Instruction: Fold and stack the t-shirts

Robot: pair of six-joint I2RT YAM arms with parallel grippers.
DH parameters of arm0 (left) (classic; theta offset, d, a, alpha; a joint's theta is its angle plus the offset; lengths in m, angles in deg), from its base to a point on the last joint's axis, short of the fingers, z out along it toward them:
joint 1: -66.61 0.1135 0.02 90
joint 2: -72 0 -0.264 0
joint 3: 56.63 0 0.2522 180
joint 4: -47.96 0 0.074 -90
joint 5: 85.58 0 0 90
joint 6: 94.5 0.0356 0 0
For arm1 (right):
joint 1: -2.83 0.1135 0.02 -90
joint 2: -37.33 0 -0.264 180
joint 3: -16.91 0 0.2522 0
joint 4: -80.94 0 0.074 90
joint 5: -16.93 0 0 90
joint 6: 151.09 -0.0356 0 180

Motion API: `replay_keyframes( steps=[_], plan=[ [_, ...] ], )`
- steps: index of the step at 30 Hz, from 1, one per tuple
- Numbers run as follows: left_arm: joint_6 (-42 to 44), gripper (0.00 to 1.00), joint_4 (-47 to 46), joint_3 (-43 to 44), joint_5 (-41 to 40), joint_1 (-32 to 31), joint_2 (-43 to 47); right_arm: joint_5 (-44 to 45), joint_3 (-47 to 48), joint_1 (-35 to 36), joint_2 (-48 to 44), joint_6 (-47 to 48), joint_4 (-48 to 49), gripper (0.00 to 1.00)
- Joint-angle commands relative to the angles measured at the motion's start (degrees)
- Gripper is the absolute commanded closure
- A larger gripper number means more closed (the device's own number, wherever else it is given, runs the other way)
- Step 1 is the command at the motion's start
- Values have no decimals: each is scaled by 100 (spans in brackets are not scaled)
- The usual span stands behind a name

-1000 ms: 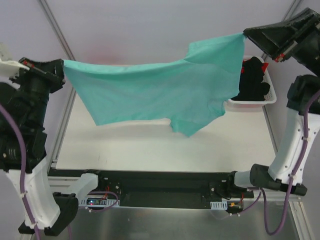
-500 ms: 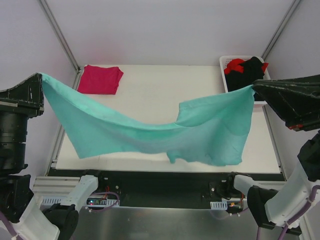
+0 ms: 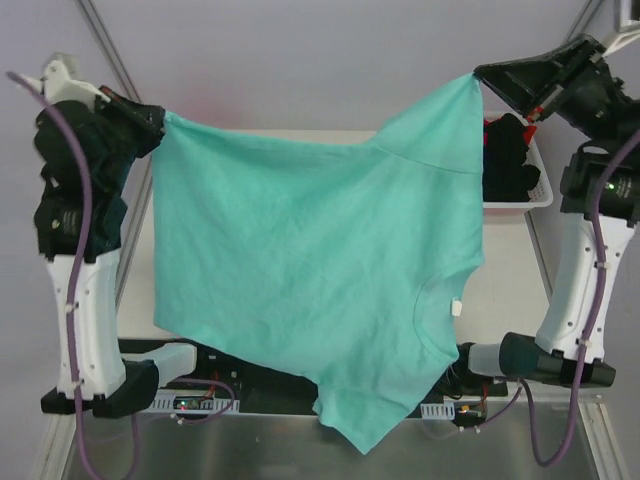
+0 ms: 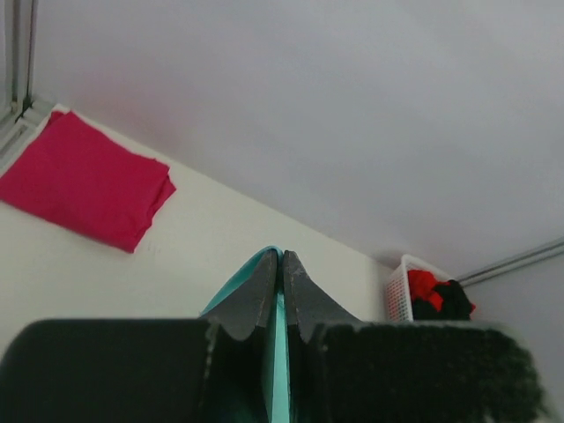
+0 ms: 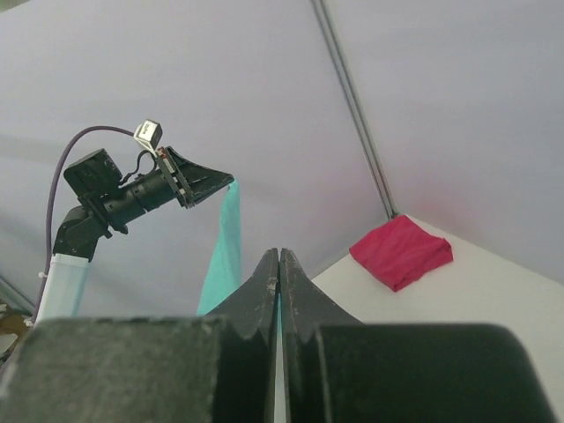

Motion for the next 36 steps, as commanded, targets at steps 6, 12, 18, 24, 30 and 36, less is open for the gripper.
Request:
replay_keyframes(
  steps=[6,12,18,24,30,36],
  plan=[
    [-208,100,-1422,-134,227,39,-2202,115,-52,18,1546,395,960,99],
    [-216,100,-1396,2080,516,39,-4153,133,2222,97,3532,-9,961,99],
    [-304,100,-1413,3542,719,57,-4905,423,2781,97,4002,-98,1022,99],
    [-225,100,-2167,1928,904,57,-3723,151,1839,202,3456,-212,1673,99],
    [-251,100,-2961,-217,887,57,-2313,-121,1060,308,2781,-256,1777,99],
    [-243,100,-2996,-2169,772,57,-1249,-332,-1586,404,1383,236,1805,99]
  ],
)
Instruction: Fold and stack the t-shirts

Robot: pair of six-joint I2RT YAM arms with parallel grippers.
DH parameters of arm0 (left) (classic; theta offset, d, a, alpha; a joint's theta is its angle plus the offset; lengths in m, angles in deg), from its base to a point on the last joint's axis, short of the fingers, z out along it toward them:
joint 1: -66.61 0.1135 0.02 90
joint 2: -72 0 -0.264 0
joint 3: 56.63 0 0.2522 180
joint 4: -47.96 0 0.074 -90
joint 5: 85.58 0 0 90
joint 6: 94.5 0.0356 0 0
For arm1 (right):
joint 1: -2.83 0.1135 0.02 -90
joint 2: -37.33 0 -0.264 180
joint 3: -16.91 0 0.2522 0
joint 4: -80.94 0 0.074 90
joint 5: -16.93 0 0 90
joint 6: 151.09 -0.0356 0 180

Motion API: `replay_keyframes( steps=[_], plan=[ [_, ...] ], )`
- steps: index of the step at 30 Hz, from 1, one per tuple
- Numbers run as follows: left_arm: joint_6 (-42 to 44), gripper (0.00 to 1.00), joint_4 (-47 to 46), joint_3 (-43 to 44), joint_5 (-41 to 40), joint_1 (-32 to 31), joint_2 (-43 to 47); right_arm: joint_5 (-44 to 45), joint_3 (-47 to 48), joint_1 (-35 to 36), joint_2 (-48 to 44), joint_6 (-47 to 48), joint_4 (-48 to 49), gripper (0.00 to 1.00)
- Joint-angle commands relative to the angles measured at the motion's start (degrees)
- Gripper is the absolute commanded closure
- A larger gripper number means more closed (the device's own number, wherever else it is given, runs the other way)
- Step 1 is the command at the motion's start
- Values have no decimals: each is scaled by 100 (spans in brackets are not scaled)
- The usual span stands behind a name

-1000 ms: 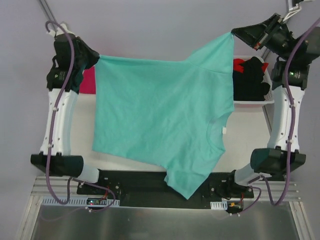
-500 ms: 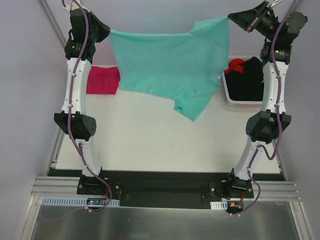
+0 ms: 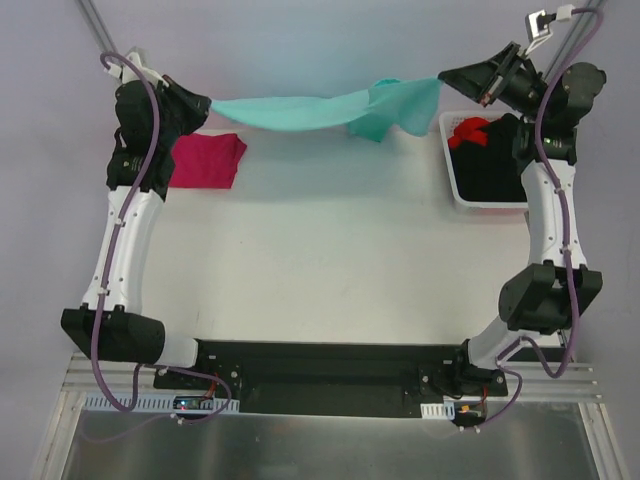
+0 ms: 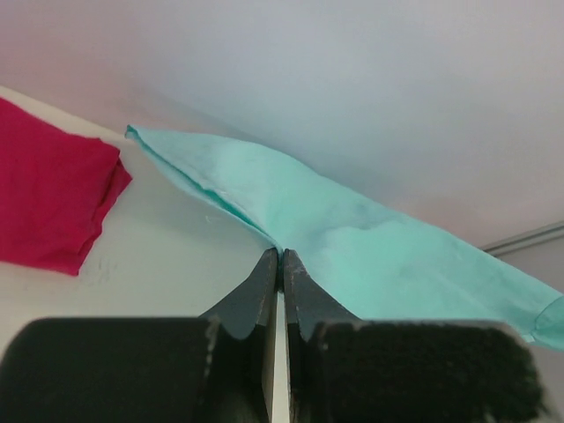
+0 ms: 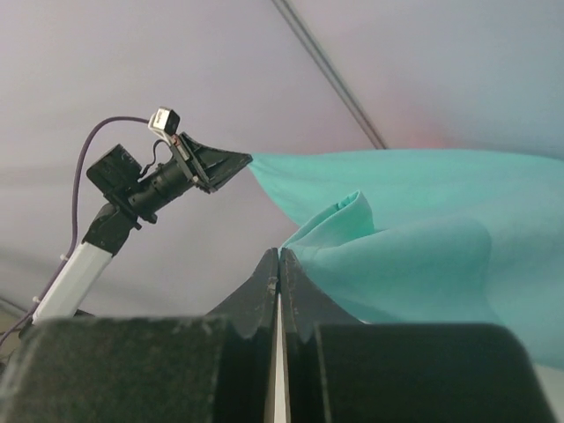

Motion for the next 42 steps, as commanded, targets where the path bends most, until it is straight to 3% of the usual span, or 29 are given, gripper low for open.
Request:
replay_keyframes(
  steps=[1,3,5,6,7,8,10,15,24,31,42],
  plan=[
    [-11,100,-377,-1262,-84,57,607,-476,-1321,64,-1027,339,373,99],
    [-29,100,-491,-1747,-94,57,888,-557,-2331,72,-1526,470,259,99],
    [-64,100,-641,-2416,-67,57,1090,-592,-3164,125,-1862,1197,-476,99],
    [-116,100,-641,-2600,-58,57,1152,-557,-3300,151,-2203,1731,-967,99],
    [-143,100,-711,-2976,-58,57,1231,-322,-3371,178,-2328,2293,-2434,99],
    [-169,100,-729,-3137,-41,57,1319,-180,-3415,265,-2442,3317,-3110,99],
    [-213,100,-738,-3505,-23,57,1398,31,-3617,353,-2644,3713,-4061,99],
    [-222,100,-720,-4227,-14,48,1978,550,-3855,626,-2856,4531,-5355,99],
    [33,100,421,-4711,28,48,3191,1296,-4198,739,-2927,5224,-6929,99],
    [-46,100,1169,-5186,310,48,3999,1790,-4900,1039,-3199,5243,-7098,99],
    [-178,100,1617,-5740,644,48,4765,2150,-5472,1399,-3876,5191,-7405,99]
  ],
)
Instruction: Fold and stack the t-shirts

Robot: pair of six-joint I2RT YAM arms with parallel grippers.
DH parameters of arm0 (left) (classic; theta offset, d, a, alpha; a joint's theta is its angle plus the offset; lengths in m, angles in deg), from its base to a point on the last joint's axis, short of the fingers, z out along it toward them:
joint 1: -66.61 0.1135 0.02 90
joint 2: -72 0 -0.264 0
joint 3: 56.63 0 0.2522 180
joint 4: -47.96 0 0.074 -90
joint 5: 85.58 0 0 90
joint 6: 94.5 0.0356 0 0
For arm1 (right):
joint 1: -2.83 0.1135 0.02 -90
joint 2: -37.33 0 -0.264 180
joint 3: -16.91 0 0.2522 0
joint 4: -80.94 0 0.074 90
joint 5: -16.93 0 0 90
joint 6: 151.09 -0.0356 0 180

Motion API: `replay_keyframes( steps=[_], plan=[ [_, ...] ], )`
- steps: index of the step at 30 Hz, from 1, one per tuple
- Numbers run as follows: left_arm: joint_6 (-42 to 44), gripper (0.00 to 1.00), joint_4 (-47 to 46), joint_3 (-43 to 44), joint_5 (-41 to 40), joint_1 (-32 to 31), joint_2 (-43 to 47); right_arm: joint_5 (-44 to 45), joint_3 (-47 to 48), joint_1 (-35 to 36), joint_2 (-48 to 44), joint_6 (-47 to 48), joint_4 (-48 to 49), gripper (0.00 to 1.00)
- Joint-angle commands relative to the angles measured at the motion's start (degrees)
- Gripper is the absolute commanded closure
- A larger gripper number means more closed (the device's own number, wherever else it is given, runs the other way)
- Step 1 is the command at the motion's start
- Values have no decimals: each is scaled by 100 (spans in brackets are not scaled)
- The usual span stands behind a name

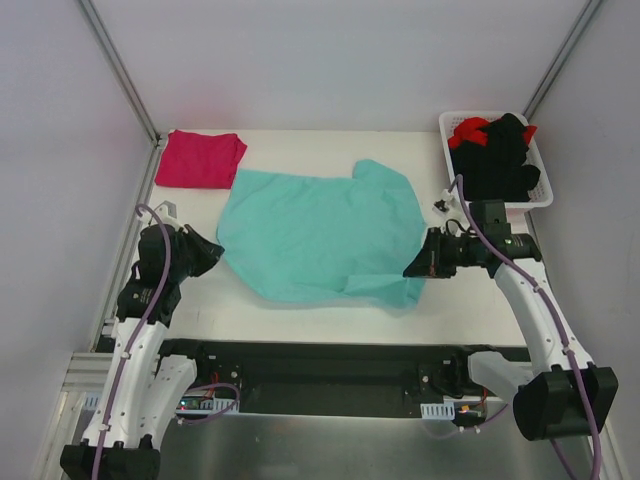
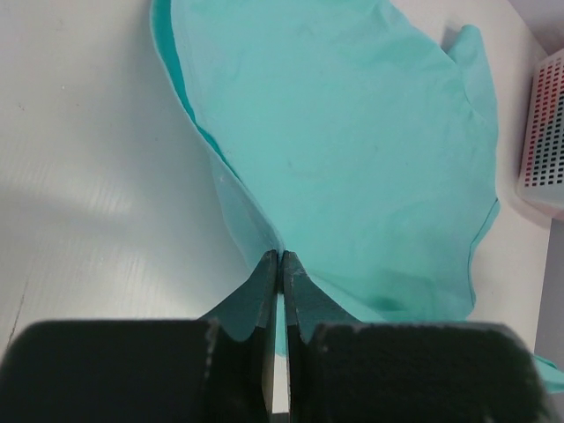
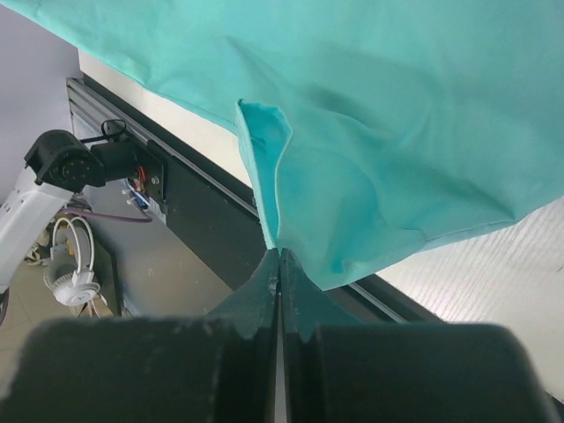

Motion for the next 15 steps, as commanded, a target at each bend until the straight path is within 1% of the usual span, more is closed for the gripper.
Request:
replay_keyframes(
  steps=[1,5,8,9,10,11,12,14,15],
  plan=[
    [-51,100,240,-97,260,48,323,253,-102,195,-324,4,-232,99],
    [-16,100,566,-44,172,39,605,411,-129,327,-666,-101,-346,99],
    [10,100,689,122,234,48,868,263,-59,380,-1096,-400,-119,99],
    [36,100,689,323,208,39,956,192,46,398,-1402,-470,13,99],
    [80,100,724,473,86,48,1044,183,212,424,-1527,-697,57,99],
    [176,100,777,675,50,48,1036,174,658,433,-1598,-726,-12,99],
    [195,100,847,1138,32,48,1019,61,949,442,-1651,-761,-56,99],
    [195,100,1075,1667,136,48,905,-45,1530,442,-1660,-831,-223,99],
    [169,100,1102,2140,154,48,913,-133,2133,450,-1713,-857,-232,99]
  ],
)
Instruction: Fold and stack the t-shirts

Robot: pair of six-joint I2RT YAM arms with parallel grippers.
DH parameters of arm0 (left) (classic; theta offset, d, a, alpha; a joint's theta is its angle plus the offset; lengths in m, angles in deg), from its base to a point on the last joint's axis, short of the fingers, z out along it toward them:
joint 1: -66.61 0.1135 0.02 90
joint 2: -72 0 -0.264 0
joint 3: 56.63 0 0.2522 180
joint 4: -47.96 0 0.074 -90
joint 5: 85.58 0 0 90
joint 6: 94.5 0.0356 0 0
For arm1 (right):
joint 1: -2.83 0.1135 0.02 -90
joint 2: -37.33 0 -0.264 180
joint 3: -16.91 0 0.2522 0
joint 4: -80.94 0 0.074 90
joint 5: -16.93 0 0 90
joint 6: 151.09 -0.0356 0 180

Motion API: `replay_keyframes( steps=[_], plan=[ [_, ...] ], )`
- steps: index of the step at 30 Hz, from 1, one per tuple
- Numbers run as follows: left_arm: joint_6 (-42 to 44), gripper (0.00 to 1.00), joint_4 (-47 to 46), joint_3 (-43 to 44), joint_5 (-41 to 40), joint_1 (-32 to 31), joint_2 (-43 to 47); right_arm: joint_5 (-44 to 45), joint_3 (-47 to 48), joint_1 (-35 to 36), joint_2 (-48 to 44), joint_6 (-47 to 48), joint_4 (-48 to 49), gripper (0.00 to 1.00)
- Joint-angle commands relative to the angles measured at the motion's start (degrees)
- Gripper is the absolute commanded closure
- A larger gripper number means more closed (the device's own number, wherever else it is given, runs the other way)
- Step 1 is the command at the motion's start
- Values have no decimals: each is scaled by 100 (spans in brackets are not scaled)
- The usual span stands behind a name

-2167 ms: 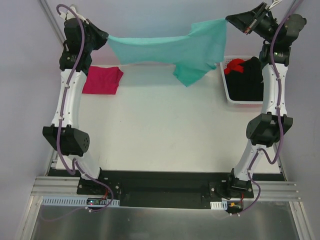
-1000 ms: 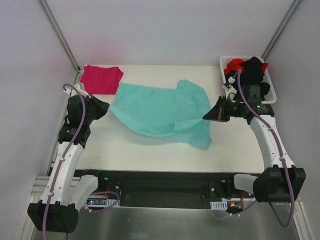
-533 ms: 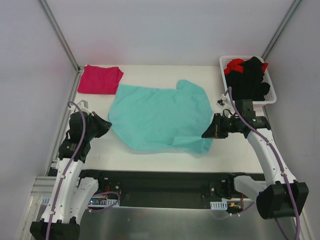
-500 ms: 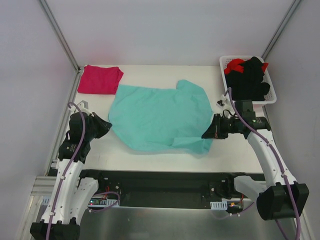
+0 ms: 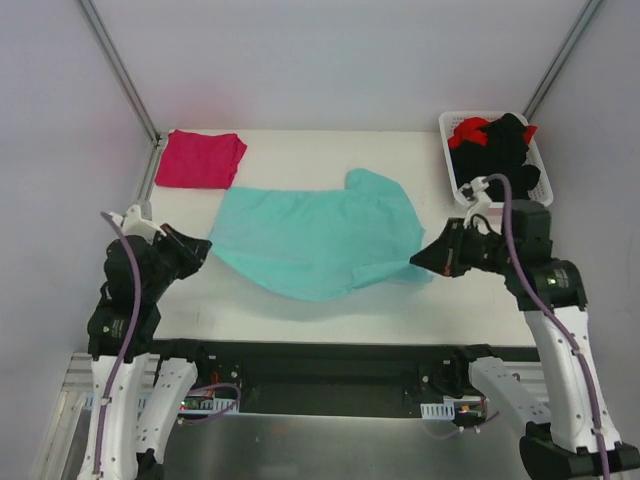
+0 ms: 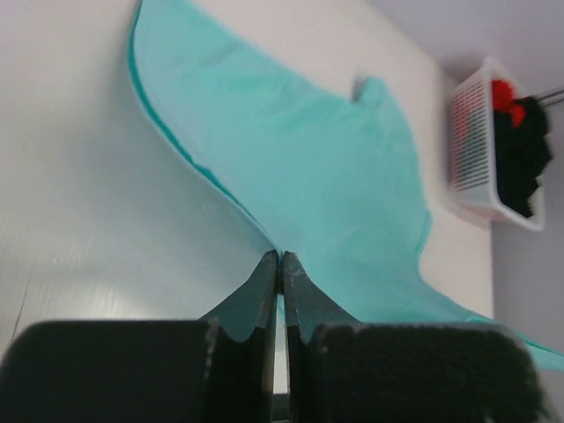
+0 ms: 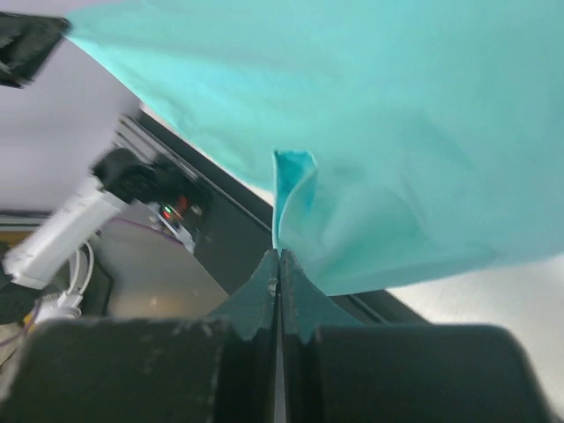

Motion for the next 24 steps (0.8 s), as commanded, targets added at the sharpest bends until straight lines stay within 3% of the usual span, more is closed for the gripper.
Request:
replay_keyframes(
  steps=[1,6,12,15,20,24],
  plan=[
    [107,100,20,1597,85,50,45,-374,1790,57,-275,-372,89,99],
    [2,100,3,3422,190,50,-436,-400,3519,57,-267,-987,871,99],
    [-113,100,-23,5462,339,50,-1516,-541,4964,57,594,-1505,1565,99],
    [-191,100,-111,6088,322,50,-2009,-445,5579,57,1007,-1506,1777,99],
    [-201,100,-234,6539,208,50,-2634,-409,6257,40,1789,-1471,1803,99],
    [-130,100,-401,6311,111,50,-3126,-313,5907,4,2246,-1173,1864,99]
  ],
)
